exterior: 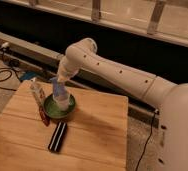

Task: Place the white sponge in the ceramic cup

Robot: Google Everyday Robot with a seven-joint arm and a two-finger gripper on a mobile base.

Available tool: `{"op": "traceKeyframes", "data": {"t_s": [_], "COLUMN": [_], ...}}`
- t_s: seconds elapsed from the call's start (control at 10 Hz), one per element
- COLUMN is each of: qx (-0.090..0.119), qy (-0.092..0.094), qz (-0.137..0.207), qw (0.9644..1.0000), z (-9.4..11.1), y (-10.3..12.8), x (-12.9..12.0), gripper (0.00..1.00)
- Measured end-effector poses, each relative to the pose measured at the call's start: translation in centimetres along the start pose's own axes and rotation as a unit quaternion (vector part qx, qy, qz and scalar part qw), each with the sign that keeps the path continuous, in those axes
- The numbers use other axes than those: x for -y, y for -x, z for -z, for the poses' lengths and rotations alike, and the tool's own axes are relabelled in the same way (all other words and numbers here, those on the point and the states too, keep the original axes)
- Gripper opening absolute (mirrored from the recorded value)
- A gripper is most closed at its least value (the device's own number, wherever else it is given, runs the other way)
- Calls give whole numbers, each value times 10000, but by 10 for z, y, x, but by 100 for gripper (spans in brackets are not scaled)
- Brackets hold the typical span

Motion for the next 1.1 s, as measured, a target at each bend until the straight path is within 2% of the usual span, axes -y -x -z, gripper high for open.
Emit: {"op": "traceKeyframes", "data": {"t_s": [0.3, 0.4, 0.7, 0.9, 1.1], "qx": [83, 88, 83, 92, 89], "qy": [-39, -32, -36, -27, -28], "qz": [-18, -9, -17, -3, -6], "qw": [10000, 10000, 10000, 10000, 10000], "z": [-6, -7, -6, -8, -7], "y": [-10, -8, -10, -7, -8], "x": [4, 4, 4, 3, 3], "gripper": [1, 7, 35, 58, 75]}}
